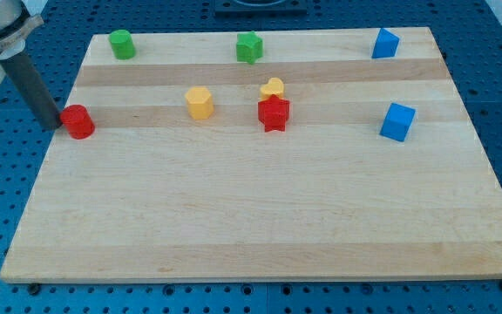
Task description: Slide the yellow hexagon to the bottom center
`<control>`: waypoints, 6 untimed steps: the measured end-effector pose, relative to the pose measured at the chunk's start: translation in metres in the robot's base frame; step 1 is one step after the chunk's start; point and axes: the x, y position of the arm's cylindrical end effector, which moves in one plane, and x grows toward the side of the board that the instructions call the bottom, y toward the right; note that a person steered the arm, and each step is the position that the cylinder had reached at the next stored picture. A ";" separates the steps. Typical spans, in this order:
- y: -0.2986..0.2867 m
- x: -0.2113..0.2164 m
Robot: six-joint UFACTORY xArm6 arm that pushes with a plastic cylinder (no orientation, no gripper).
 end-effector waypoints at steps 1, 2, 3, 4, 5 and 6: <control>0.023 0.000; 0.035 0.000; 0.017 -0.014; 0.038 -0.047; 0.097 -0.089; 0.126 -0.108</control>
